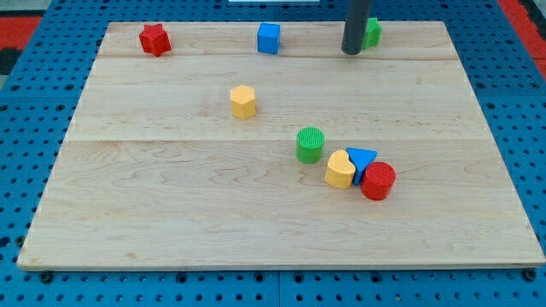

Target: Push the red circle to the left side center of the board

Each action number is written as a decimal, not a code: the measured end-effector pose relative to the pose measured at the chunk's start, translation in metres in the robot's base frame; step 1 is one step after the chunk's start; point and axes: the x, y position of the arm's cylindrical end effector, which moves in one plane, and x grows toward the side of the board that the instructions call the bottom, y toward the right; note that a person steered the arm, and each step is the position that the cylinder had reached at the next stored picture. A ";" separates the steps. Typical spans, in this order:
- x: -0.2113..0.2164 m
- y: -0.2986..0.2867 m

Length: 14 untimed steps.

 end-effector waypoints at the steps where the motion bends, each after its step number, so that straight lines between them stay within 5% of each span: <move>1: 0.034 -0.009; 3: 0.099 -0.040; 5: 0.133 0.004; 6: 0.228 0.040; 7: 0.253 0.008; 9: 0.272 0.030; 11: 0.260 -0.033; 12: 0.309 -0.016; 14: 0.212 -0.133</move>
